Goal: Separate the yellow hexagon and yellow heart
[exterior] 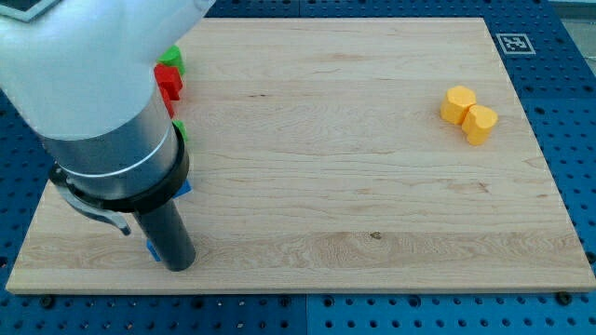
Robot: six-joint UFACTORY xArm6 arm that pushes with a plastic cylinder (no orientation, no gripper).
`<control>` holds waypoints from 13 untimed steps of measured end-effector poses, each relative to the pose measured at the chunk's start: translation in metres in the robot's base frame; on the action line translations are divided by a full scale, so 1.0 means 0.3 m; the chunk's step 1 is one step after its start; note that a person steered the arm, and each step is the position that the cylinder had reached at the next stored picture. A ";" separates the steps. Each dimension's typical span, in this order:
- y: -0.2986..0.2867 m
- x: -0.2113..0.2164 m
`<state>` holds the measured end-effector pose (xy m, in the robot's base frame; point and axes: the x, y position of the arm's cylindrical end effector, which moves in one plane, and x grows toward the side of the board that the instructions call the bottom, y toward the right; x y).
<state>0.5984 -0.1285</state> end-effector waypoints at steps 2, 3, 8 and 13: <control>0.032 -0.080; 0.142 -0.156; 1.260 -0.414; 1.223 -0.630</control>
<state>0.4094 0.2383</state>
